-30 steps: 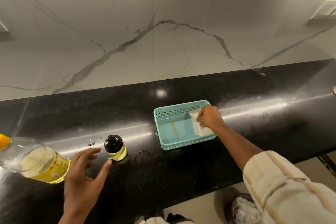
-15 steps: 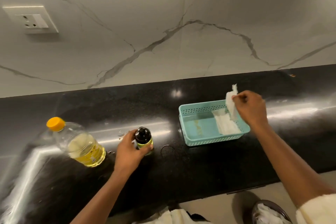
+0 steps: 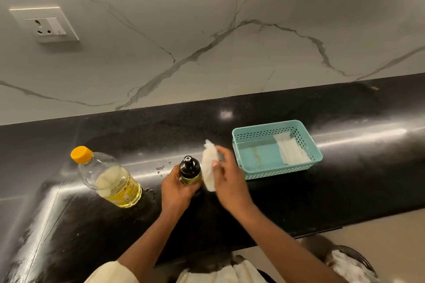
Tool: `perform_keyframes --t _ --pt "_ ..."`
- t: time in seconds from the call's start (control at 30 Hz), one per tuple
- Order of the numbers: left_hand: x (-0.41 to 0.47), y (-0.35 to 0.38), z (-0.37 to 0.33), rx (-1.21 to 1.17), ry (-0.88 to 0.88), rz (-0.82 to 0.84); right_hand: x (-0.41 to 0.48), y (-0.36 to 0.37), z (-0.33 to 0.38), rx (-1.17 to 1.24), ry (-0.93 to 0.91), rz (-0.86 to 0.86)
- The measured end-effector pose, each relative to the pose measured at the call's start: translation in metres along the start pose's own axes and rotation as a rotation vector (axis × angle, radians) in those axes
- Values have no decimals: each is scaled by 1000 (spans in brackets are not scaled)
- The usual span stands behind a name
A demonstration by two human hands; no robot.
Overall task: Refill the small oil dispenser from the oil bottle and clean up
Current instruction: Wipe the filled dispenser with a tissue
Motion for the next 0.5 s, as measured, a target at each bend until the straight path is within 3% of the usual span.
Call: perform_keyframes --t 0.17,0.27,0.5 --pt "-15 -9 -31 -80 125 -27 -19 50 35 -133 -173 204" --pt "-22 -17 -46 -97 174 -38 -25 51 50 -266 -244 214" --pt "-24 -23 -81 -72 281 9 -3 23 90 -192 -252 162"
Point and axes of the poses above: each hand's wrist, its own x-axis towards the middle knuckle, its own y-axis out of the palm, z = x × y, the point moved 9 cm from there along x, towards the middle knuckle, and after that the axes turned 11 degrees about z, right-handed, at the moved point
